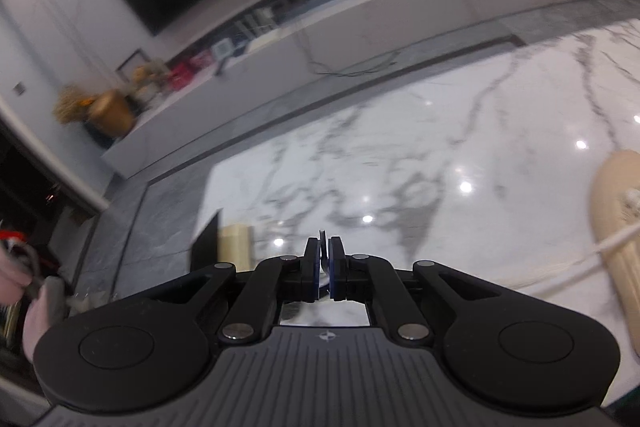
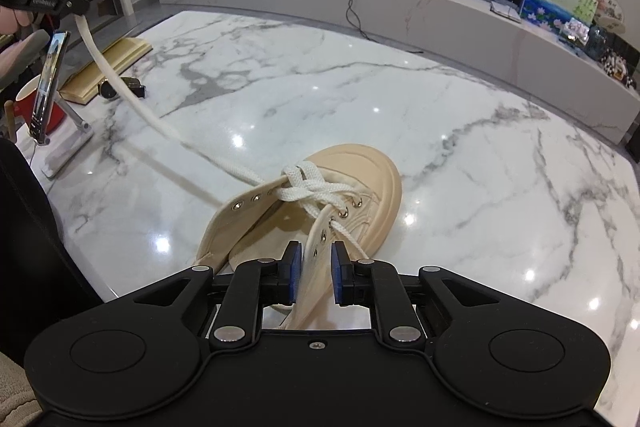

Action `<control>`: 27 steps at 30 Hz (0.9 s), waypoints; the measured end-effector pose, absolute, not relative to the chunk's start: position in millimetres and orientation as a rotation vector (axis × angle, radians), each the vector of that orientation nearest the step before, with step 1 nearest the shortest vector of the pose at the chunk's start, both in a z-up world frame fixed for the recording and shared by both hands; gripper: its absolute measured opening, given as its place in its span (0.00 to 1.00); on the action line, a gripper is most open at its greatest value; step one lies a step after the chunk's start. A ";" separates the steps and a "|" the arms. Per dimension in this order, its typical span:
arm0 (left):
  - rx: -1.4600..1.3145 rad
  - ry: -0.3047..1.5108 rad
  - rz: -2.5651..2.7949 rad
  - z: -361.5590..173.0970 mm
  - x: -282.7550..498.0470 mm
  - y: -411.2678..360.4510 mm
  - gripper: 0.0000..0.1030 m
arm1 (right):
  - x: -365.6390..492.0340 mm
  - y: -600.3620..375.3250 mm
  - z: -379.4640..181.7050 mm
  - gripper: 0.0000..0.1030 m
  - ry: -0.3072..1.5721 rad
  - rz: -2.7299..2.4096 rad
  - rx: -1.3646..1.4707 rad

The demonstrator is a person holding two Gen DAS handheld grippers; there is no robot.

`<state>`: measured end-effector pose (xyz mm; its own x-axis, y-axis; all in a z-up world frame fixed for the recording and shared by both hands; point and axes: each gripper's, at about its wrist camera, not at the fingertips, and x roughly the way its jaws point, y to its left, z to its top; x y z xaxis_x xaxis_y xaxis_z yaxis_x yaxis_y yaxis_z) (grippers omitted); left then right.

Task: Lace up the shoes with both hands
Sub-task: 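Lower the pulled lace onto the table and open the left gripper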

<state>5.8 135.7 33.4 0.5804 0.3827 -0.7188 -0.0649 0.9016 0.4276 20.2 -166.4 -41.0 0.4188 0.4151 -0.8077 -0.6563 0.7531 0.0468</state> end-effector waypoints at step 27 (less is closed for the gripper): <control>0.375 1.011 -0.122 -89.8 21.4 61.4 0.04 | 20.3 -174.5 -50.9 0.13 0.948 0.695 -0.255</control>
